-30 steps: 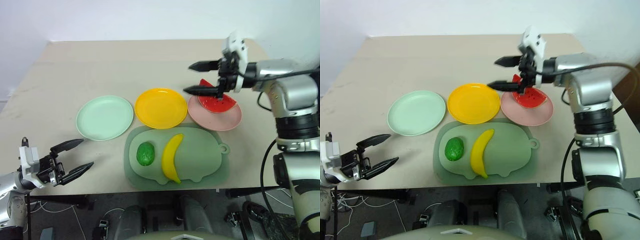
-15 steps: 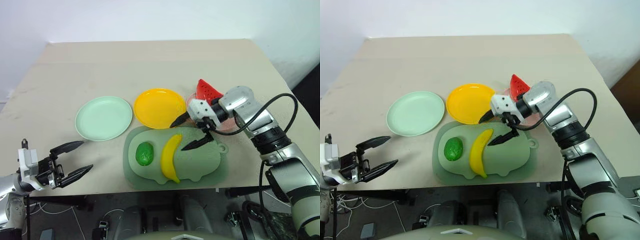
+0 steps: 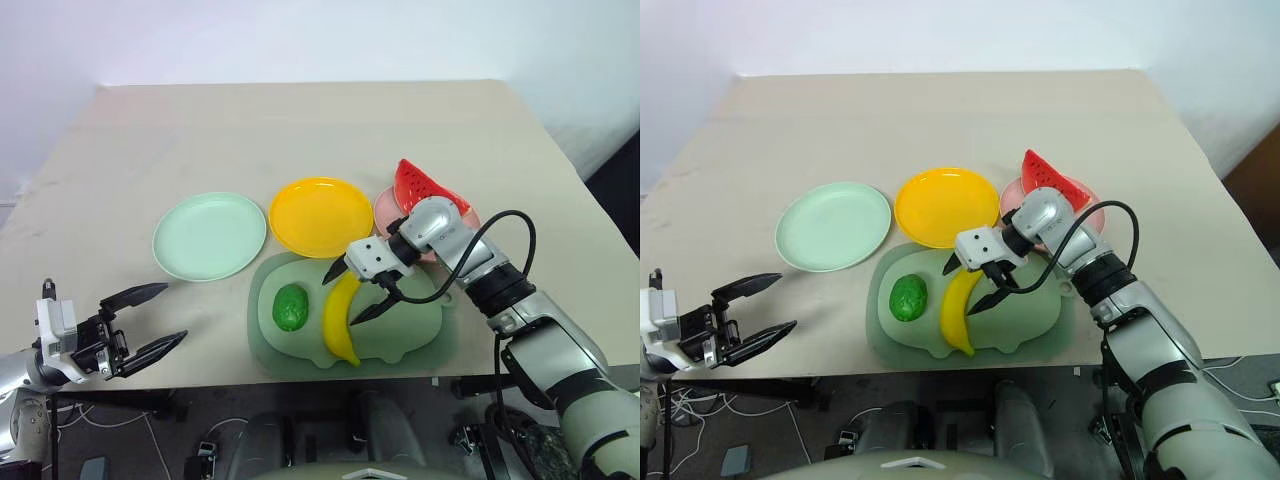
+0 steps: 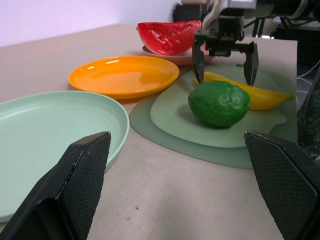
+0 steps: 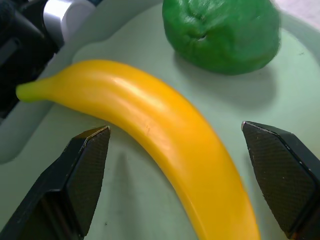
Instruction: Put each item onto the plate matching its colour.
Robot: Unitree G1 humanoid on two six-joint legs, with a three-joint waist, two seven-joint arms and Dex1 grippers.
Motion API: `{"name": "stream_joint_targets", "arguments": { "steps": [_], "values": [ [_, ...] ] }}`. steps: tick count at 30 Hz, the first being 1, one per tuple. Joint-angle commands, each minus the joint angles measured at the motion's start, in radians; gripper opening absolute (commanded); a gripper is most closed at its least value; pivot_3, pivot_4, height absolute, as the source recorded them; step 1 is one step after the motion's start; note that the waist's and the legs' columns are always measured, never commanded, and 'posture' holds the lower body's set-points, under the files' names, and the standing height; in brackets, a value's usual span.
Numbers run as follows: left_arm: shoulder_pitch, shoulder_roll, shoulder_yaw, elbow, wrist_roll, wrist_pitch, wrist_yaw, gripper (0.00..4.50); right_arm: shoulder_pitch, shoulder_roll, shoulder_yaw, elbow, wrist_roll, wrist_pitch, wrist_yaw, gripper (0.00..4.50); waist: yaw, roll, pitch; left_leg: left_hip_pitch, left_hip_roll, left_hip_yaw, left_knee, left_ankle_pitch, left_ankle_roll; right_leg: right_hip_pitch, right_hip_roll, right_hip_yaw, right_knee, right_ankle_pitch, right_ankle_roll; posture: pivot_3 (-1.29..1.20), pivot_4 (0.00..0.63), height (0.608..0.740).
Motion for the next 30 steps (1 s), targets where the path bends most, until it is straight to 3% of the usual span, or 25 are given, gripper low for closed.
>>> {"name": "stream_joint_targets", "arguments": {
  "steps": [1, 3, 5, 13, 17, 21, 24, 30],
  "values": [
    [-0.004, 0.008, 0.024, -0.030, -0.014, -0.002, 0.012, 4.50, 0.017, 0.012, 0.005, -0.003, -0.025, -0.041, 0.004, 4.44, 0.000, 0.000, 0.000, 0.000, 0.000, 0.000, 0.000, 0.000, 0.000, 0.000, 0.000, 0.000, 0.000, 0.000, 0.000, 0.00, 0.150, 0.736],
    [-0.008, 0.008, 0.021, -0.031, -0.012, -0.002, 0.016, 4.50, 0.029, 0.017, 0.008, -0.010, -0.034, -0.036, 0.005, 4.44, 0.000, 0.000, 0.000, 0.000, 0.000, 0.000, 0.000, 0.000, 0.000, 0.000, 0.000, 0.000, 0.000, 0.000, 0.000, 0.00, 0.150, 0.736],
    [-0.009, 0.008, 0.016, -0.034, -0.011, 0.001, 0.018, 4.50, 0.042, 0.021, 0.009, -0.014, -0.045, -0.035, 0.000, 4.07, 0.000, 0.000, 0.000, 0.000, 0.000, 0.000, 0.000, 0.000, 0.000, 0.001, 0.000, 0.000, 0.000, 0.000, 0.000, 0.00, 0.150, 0.736],
    [-0.014, 0.009, 0.010, -0.028, -0.007, -0.001, 0.019, 4.50, 0.089, 0.001, 0.001, -0.052, -0.053, -0.037, -0.003, 1.59, -0.001, 0.000, 0.000, 0.005, 0.000, 0.000, 0.000, -0.001, 0.002, 0.004, 0.000, 0.000, 0.000, 0.000, 0.000, 0.00, 0.150, 0.736],
    [-0.018, 0.008, 0.007, -0.024, -0.005, -0.005, 0.019, 4.50, 0.112, -0.017, -0.008, -0.086, -0.038, -0.037, 0.010, 1.59, 0.000, 0.000, 0.000, 0.005, 0.000, 0.000, 0.000, -0.001, 0.002, 0.004, 0.000, 0.000, 0.000, 0.000, 0.000, 0.00, 0.150, 0.736],
    [-0.019, 0.004, 0.004, -0.025, -0.002, -0.009, 0.023, 4.50, 0.125, -0.071, 0.010, -0.181, 0.076, -0.021, 0.011, 1.59, 0.003, 0.000, 0.000, 0.004, 0.000, -0.001, 0.000, -0.001, 0.002, 0.004, 0.000, 0.000, 0.000, 0.000, 0.000, 0.00, 0.150, 0.736],
    [-0.022, 0.001, 0.001, -0.026, -0.001, -0.009, 0.026, 4.50, 0.104, -0.122, 0.013, -0.282, 0.233, 0.084, 0.011, 1.59, 0.002, 0.000, 0.000, 0.004, 0.000, -0.001, 0.000, -0.001, 0.002, 0.004, -0.001, 0.000, 0.000, 0.000, 0.000, 0.00, 0.150, 0.736],
    [-0.023, 0.002, 0.002, -0.032, -0.007, -0.002, 0.025, 4.50, 0.003, -0.098, -0.109, -0.371, 0.481, 0.423, 0.011, 1.59, 0.000, 0.000, 0.000, 0.005, 0.002, -0.001, 0.000, -0.002, 0.003, 0.004, 0.001, 0.000, 0.000, 0.000, -0.001, 0.00, 0.150, 0.736]
  ]
}}
